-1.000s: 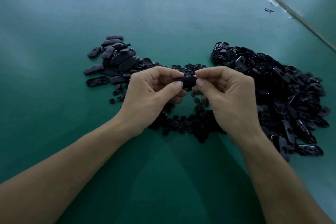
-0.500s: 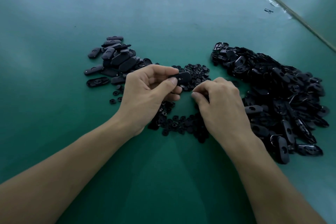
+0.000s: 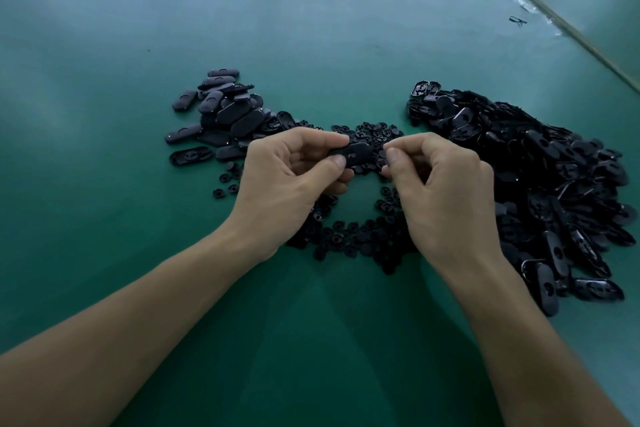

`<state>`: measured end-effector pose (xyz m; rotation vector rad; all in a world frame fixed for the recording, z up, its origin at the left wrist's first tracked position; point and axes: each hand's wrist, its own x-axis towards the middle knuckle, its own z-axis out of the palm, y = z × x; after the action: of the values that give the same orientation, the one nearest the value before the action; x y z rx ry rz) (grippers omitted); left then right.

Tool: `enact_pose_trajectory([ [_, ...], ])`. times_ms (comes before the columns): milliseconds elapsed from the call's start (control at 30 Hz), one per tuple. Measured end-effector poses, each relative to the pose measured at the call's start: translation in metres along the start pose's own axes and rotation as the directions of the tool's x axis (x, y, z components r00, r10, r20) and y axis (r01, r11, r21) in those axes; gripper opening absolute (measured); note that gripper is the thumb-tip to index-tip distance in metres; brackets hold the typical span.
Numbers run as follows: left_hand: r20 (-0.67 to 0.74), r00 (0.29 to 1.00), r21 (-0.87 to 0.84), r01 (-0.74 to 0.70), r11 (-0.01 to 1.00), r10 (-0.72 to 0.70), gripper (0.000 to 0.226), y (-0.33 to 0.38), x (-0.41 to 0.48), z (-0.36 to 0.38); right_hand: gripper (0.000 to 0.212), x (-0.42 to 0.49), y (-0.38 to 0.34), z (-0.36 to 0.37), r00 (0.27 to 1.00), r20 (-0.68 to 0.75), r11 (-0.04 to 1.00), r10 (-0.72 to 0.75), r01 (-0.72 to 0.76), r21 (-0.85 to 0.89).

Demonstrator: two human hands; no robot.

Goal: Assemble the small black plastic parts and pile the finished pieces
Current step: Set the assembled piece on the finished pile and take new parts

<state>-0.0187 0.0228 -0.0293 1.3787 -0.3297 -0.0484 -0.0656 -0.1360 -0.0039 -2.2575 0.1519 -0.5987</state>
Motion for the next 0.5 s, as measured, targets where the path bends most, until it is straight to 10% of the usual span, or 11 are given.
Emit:
enact_pose_trajectory([
  [500,-0.006,1.0,0.056,-0.011,0.998,0.011,0.016,-0.0027,-0.0003,0.0012,0.019,0.0025,0.0033,0.0022,0.994,0.111,0.932,0.011,-0.051,0.36],
])
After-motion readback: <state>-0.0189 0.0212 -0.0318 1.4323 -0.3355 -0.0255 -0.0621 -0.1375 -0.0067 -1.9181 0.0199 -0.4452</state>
